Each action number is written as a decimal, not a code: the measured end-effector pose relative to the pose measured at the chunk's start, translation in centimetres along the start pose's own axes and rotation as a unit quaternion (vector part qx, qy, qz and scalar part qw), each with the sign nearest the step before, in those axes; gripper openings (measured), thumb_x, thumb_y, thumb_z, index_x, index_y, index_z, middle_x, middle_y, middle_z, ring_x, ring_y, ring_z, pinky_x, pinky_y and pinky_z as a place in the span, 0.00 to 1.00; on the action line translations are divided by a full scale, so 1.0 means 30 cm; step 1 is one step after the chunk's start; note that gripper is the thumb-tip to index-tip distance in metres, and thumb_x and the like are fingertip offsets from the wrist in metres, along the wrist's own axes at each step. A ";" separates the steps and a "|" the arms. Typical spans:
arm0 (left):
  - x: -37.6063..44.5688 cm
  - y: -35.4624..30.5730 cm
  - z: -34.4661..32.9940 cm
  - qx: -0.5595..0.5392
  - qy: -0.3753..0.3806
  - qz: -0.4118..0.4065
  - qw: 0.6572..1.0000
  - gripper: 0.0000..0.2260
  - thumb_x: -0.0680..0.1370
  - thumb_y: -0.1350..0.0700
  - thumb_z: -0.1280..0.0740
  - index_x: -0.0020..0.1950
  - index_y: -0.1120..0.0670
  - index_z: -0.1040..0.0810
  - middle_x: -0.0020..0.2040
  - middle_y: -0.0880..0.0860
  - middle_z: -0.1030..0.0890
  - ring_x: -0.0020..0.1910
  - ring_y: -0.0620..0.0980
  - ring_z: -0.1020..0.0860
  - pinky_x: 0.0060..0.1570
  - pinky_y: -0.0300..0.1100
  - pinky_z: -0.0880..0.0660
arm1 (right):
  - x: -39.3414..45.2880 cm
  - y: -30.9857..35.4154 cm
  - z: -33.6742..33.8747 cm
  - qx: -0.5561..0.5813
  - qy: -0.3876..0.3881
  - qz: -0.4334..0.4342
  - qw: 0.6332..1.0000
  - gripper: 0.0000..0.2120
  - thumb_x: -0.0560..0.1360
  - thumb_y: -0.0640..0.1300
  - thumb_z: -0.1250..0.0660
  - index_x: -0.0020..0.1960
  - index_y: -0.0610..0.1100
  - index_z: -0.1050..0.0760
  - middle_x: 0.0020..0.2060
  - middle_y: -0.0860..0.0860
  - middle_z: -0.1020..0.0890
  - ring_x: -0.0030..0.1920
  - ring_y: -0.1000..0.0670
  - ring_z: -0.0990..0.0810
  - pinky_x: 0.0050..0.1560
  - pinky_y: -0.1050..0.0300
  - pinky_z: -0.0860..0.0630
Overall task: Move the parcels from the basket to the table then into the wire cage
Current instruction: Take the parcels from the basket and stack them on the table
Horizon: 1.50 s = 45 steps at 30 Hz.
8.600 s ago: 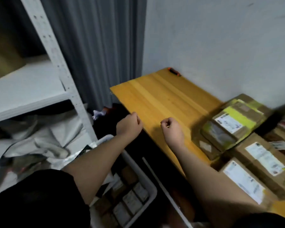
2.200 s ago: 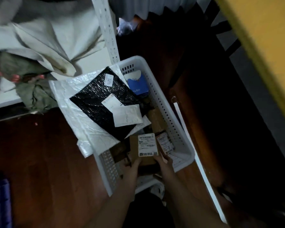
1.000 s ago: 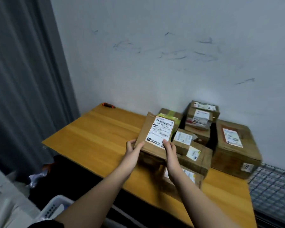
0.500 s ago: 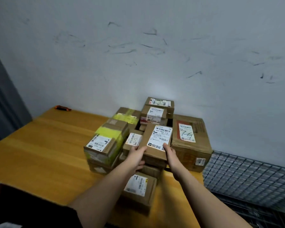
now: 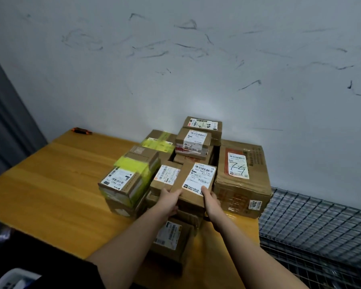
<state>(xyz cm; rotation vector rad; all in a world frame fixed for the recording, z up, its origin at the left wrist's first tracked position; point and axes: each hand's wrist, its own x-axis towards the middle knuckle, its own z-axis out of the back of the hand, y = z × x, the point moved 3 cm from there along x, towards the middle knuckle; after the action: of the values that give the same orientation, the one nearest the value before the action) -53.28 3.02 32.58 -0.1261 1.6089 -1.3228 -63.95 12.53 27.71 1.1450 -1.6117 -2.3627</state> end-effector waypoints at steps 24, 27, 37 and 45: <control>-0.188 -0.133 0.614 0.480 -0.349 -0.286 0.752 0.08 0.78 0.51 0.43 0.51 0.52 0.26 0.49 0.54 0.18 0.49 0.58 0.20 0.45 0.44 0.30 | -0.396 0.395 -0.412 -0.288 -0.107 0.447 0.840 0.06 0.76 0.48 0.39 0.44 0.46 0.28 0.42 0.51 0.23 0.41 0.49 0.25 0.39 0.54 0.31; -0.225 -0.034 0.867 0.507 -0.367 -0.238 0.743 0.10 0.78 0.50 0.43 0.51 0.52 0.26 0.49 0.54 0.18 0.48 0.57 0.20 0.47 0.45 0.31 | -0.489 0.346 -0.660 -0.326 -0.030 0.455 0.828 0.06 0.75 0.48 0.38 0.41 0.48 0.29 0.42 0.52 0.22 0.43 0.48 0.23 0.41 0.53 0.28; -0.360 0.688 1.547 0.438 -0.383 0.015 0.813 0.11 0.80 0.50 0.43 0.56 0.55 0.29 0.51 0.55 0.23 0.47 0.56 0.22 0.41 0.44 0.32 | -0.640 -0.190 -1.375 -0.522 0.201 0.395 0.729 0.08 0.78 0.49 0.40 0.49 0.44 0.26 0.49 0.47 0.22 0.44 0.44 0.22 0.40 0.53 0.28; -0.324 1.334 1.666 0.211 -0.372 0.207 0.880 0.16 0.78 0.49 0.41 0.61 0.57 0.31 0.61 0.60 0.25 0.59 0.60 0.24 0.54 0.48 0.27 | -0.579 -0.690 -1.685 -0.598 0.312 0.309 0.670 0.07 0.80 0.49 0.41 0.46 0.47 0.33 0.39 0.51 0.28 0.38 0.48 0.26 0.36 0.54 0.33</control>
<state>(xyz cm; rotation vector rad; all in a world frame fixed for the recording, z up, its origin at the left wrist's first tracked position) 7.13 -9.00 12.57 -0.0126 0.6276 -1.0635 -13.93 -9.94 11.02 0.7032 0.0069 -1.5973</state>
